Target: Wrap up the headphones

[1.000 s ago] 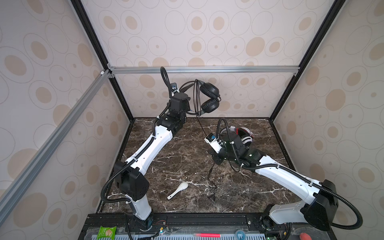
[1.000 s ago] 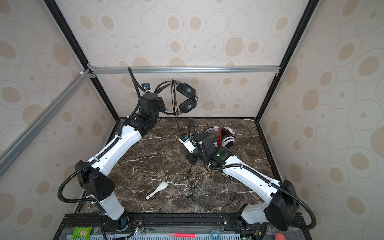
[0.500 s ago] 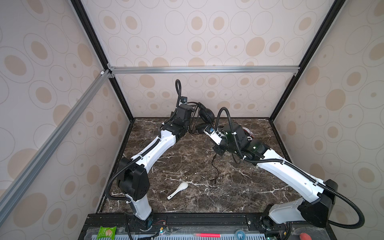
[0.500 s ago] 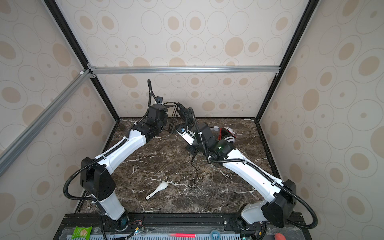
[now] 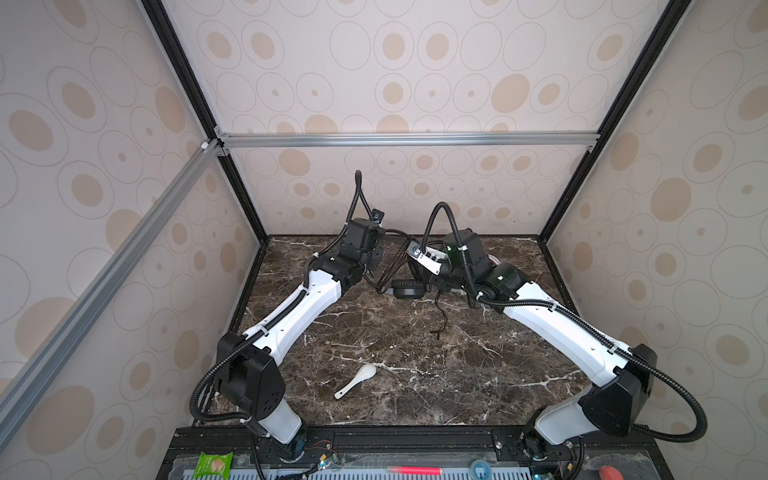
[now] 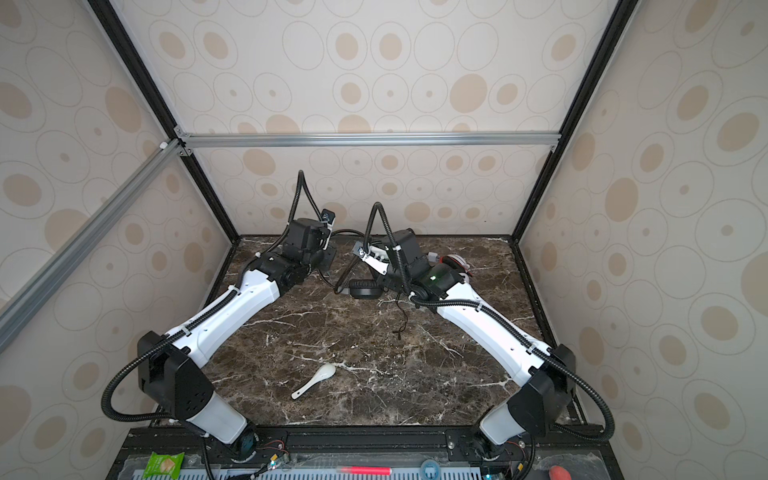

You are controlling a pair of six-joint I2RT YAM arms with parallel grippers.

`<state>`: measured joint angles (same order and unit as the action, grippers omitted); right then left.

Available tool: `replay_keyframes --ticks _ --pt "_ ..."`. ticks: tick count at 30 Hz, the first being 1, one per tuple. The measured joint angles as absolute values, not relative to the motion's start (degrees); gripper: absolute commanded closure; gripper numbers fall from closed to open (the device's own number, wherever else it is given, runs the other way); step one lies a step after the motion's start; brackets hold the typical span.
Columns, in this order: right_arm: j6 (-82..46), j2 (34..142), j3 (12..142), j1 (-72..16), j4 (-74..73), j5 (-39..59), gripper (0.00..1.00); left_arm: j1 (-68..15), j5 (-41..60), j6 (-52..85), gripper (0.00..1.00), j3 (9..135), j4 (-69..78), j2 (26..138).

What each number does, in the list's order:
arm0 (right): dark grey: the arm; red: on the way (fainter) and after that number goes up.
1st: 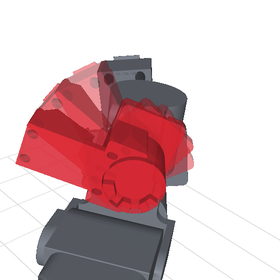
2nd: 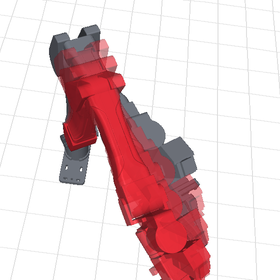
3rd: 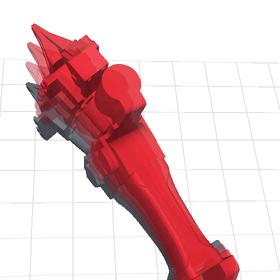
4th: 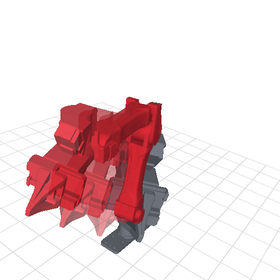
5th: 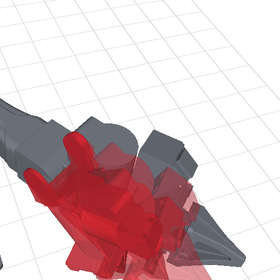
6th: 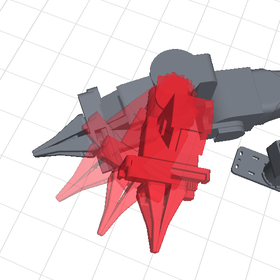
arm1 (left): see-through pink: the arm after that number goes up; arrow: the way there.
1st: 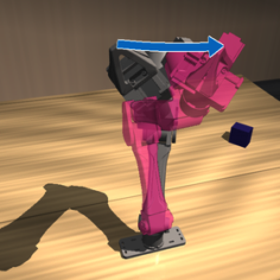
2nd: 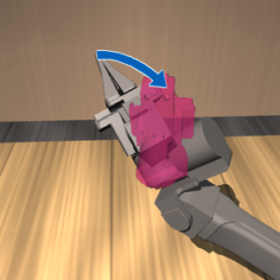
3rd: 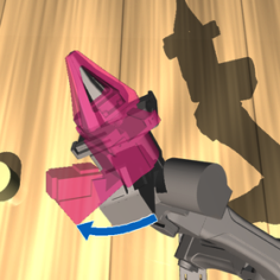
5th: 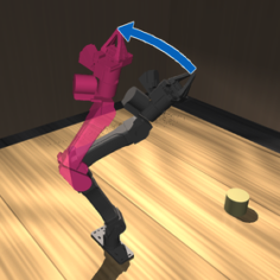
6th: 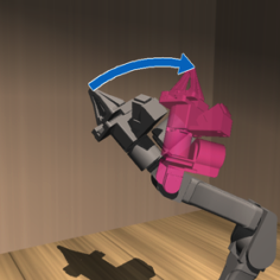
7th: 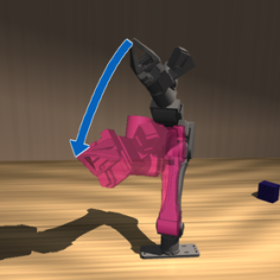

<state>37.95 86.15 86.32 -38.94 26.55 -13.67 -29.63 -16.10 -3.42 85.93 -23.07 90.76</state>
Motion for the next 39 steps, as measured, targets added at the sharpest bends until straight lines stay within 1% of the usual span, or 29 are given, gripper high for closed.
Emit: replay_keyframes --ticks 10,18,29,37,39 --pt "39.1 86.4 87.4 -36.2 26.6 -12.7 1.0 -29.7 -4.8 -5.4 1.0 82.3 -25.7 83.0" --pt "35.9 86.4 88.8 -32.9 27.1 -9.0 0.99 -30.3 1.4 -5.3 1.0 82.3 -26.0 81.1" --pt "33.8 86.4 89.2 -31.6 27.9 -7.6 0.96 -31.3 4.4 -4.7 1.0 83.4 -27.8 81.1" --pt "29.9 86.4 89.2 -30.1 27.4 -5.3 0.92 -32.6 4.2 -4.3 1.0 87.6 -30.1 81.1" --pt "28.7 86.4 89.2 -29.5 26.9 -5.0 0.89 -32.7 4.4 -4.3 1.0 88.6 -31.3 81.1"
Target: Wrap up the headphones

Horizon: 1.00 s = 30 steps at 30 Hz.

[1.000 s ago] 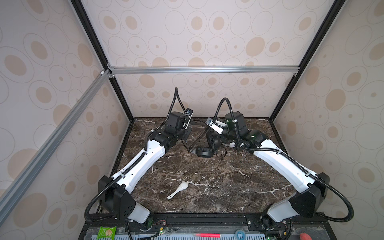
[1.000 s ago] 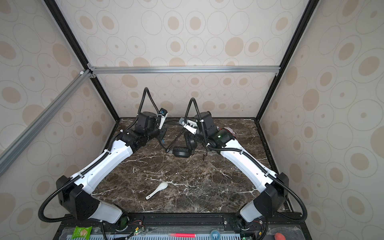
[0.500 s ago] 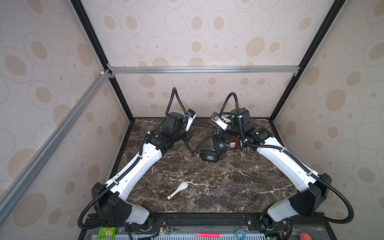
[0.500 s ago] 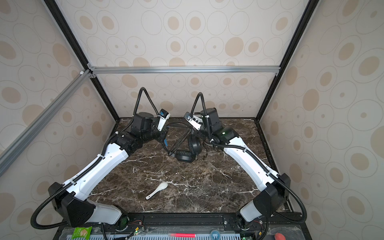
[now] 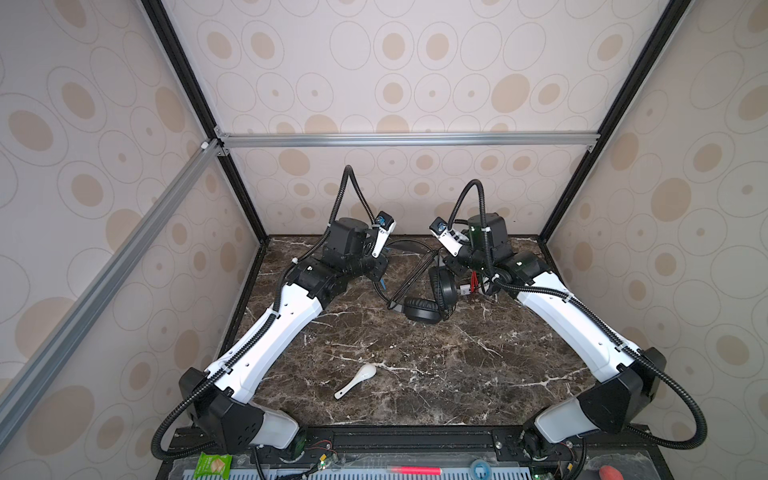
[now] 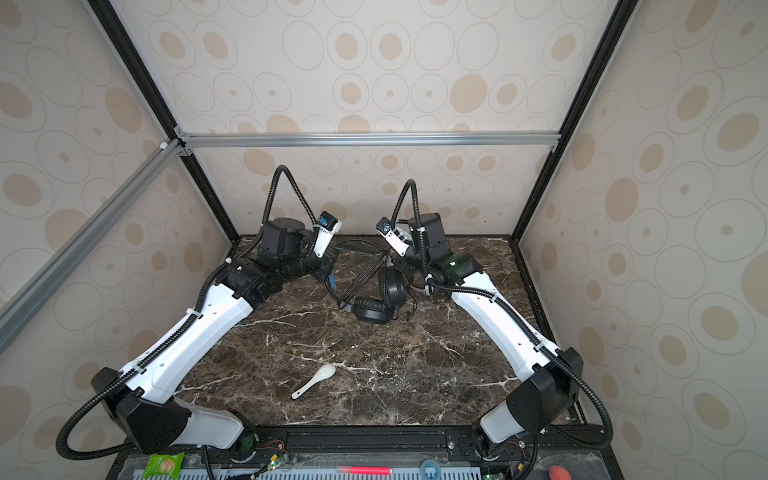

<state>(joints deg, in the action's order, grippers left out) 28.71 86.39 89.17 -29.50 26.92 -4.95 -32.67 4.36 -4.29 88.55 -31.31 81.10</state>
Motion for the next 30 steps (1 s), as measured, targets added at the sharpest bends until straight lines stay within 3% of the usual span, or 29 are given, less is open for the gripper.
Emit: replay_keyframes --ticks 8,17,30 --pt "23.6 84.6 86.3 -24.4 22.8 -2.3 0.68 -33.2 7.0 -3.2 1.0 93.8 -34.6 80.3" --pt "19.6 80.6 79.9 -22.2 16.1 3.4 0.62 -33.2 8.9 -0.3 1.0 99.3 -35.9 80.3" --pt "10.9 78.6 69.8 -20.2 7.4 9.4 0.63 -33.3 13.9 3.5 1.0 113.1 -37.1 84.9"
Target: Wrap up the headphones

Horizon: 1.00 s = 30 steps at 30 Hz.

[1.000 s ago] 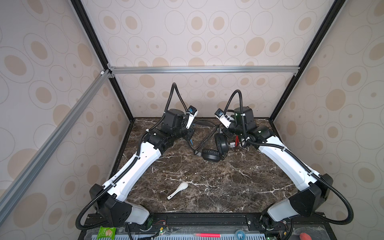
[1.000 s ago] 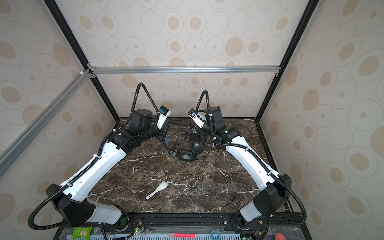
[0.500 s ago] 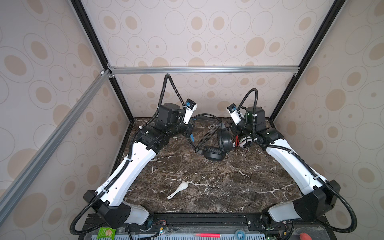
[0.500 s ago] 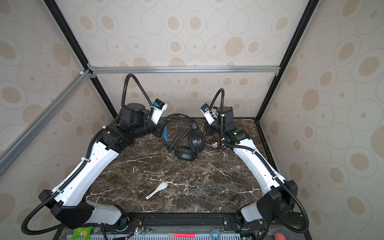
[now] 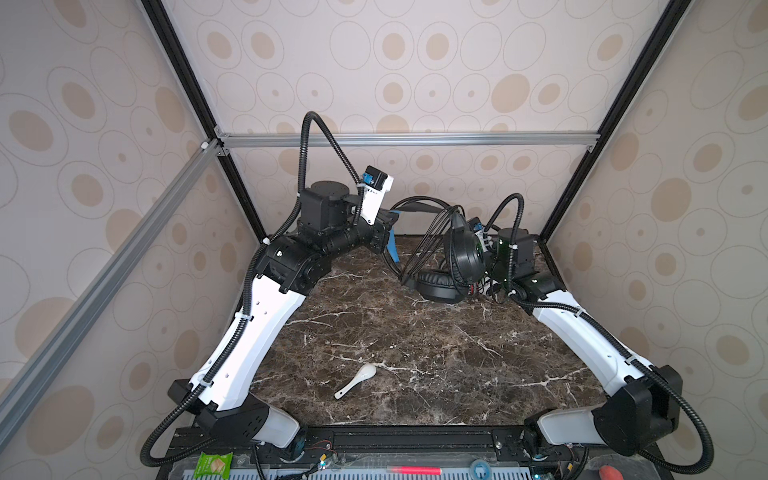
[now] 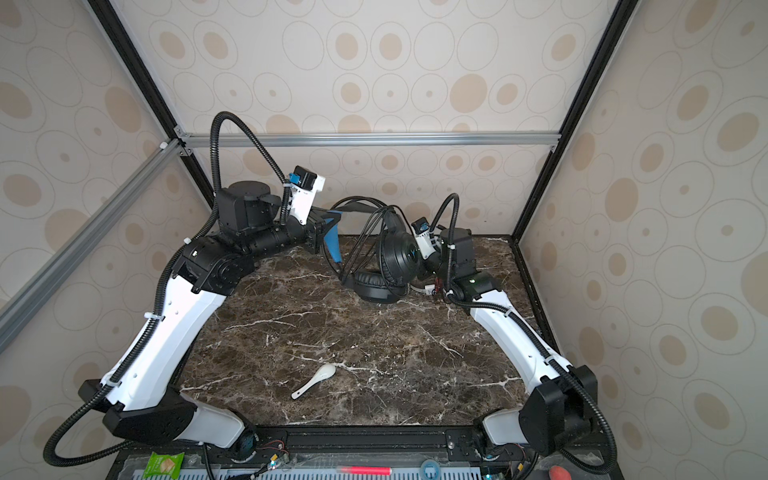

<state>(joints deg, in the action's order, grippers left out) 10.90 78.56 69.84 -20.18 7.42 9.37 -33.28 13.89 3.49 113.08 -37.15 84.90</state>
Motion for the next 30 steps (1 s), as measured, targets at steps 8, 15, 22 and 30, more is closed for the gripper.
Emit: replay_keyframes --ticks 8,15,22,30 --pt "6.9 78.6 66.3 -20.1 3.3 12.2 0.54 -33.3 14.7 6.1 1.0 116.6 -36.9 87.0" --pt "5.2 78.6 64.6 -19.5 2.2 13.5 0.44 -33.3 14.2 7.6 1.0 116.7 -36.9 87.1" --pt "3.8 77.2 61.8 -19.4 2.1 13.5 0.41 -33.3 13.1 8.6 1.0 116.7 -36.1 87.1" --pt "3.0 73.0 58.2 -19.2 2.5 13.2 0.44 -33.3 12.3 9.5 1.0 116.7 -35.2 87.1"
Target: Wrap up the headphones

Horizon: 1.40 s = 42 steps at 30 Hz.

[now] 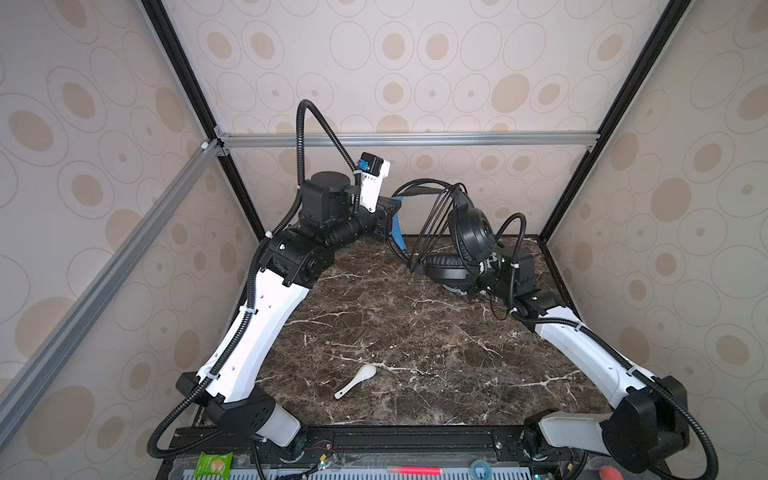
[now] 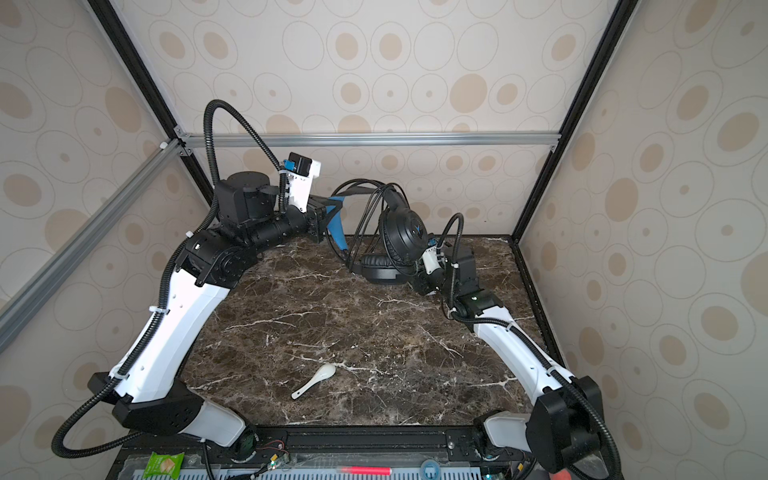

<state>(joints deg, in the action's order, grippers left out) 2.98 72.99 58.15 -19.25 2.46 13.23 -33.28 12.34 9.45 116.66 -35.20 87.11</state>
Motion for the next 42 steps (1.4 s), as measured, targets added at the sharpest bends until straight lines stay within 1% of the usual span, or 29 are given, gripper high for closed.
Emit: replay_keyframes --ticks 5,14,18,20,26,30,34,42 --pt "2.3 71.5 56.5 -19.1 2.6 12.8 0.49 -33.3 12.3 9.7 1.0 116.7 -34.7 87.1" --pt "-0.1 70.8 52.9 -18.5 2.2 12.3 0.51 -33.3 12.3 10.5 1.0 116.7 -34.1 87.1" --pt "-1.6 71.6 52.9 -18.5 0.8 13.0 0.53 -33.3 12.3 10.6 1.0 116.7 -34.1 87.1" --pt "-2.3 72.2 52.9 -18.5 0.0 13.5 0.58 -33.3 12.3 10.7 1.0 116.7 -34.0 87.1" --pt "-4.3 73.8 52.9 -18.4 -1.8 14.2 0.82 -33.3 12.3 11.1 1.0 116.7 -33.6 87.1" --pt "-5.1 74.1 52.9 -18.3 -2.2 14.8 0.94 -33.3 11.8 12.1 1.0 116.7 -32.6 87.1" --pt "-5.3 74.3 52.9 -18.3 -2.2 14.8 1.0 -33.3 10.9 14.6 1.0 115.7 -30.1 87.1" --pt "-4.9 74.2 52.7 -18.3 -1.8 14.8 1.0 -33.3 5.9 22.7 1.0 108.2 -21.2 86.0"
